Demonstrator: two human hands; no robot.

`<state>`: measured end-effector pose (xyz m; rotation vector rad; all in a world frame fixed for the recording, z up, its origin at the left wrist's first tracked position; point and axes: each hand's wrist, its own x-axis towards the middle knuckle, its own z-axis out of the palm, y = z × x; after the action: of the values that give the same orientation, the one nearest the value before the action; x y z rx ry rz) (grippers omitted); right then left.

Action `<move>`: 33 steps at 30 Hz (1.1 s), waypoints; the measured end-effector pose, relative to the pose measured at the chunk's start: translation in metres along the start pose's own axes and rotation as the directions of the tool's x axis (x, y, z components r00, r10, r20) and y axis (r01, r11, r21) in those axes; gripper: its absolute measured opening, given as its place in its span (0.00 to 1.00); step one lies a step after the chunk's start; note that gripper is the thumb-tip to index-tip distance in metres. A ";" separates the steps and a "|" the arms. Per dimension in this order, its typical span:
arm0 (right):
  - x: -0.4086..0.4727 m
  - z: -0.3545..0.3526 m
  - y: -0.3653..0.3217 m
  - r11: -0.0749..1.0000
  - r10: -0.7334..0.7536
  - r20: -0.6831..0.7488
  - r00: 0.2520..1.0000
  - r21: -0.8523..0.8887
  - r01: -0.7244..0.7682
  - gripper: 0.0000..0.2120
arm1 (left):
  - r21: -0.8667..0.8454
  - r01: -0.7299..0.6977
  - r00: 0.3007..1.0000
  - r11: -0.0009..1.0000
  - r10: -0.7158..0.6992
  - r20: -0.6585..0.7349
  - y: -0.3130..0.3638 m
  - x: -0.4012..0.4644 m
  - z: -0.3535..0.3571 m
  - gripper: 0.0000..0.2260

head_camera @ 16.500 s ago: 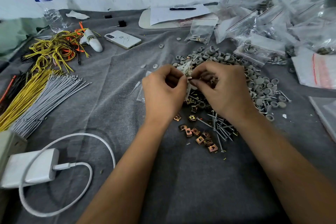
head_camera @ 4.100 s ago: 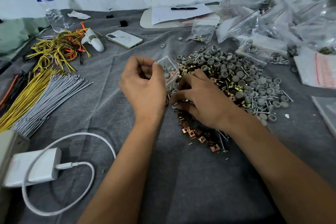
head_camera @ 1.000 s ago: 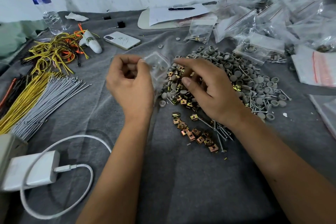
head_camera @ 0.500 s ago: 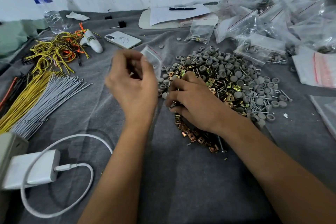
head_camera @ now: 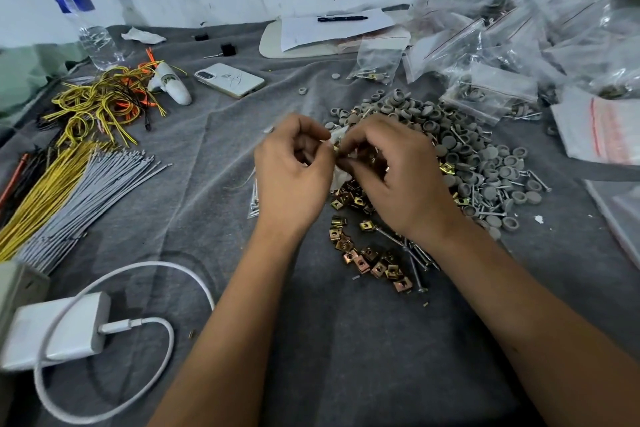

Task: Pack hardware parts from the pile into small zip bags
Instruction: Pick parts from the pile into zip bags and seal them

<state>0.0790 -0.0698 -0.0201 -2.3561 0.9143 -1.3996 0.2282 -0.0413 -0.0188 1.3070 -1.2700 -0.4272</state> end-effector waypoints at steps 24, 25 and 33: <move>0.008 -0.009 -0.002 0.990 0.117 -0.027 0.993 0.087 -0.114 0.06 | -0.169 -0.009 0.973 0.985 -0.031 -0.231 0.003 0.000 -0.004 0.02; 0.011 -0.012 -0.002 0.980 0.136 0.002 0.991 0.144 -0.135 0.06 | -0.159 0.001 0.969 0.987 -0.040 -0.243 0.002 0.000 -0.004 0.03; 0.052 -0.051 -0.025 0.910 0.075 0.019 0.997 0.407 -0.076 0.07 | -0.382 0.155 0.985 0.911 -0.114 0.126 0.000 0.003 -0.006 0.25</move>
<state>0.0628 -0.0786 0.0550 -1.9877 0.6279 -1.3969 0.2342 -0.0413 -0.0164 1.0422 -1.1084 -0.8121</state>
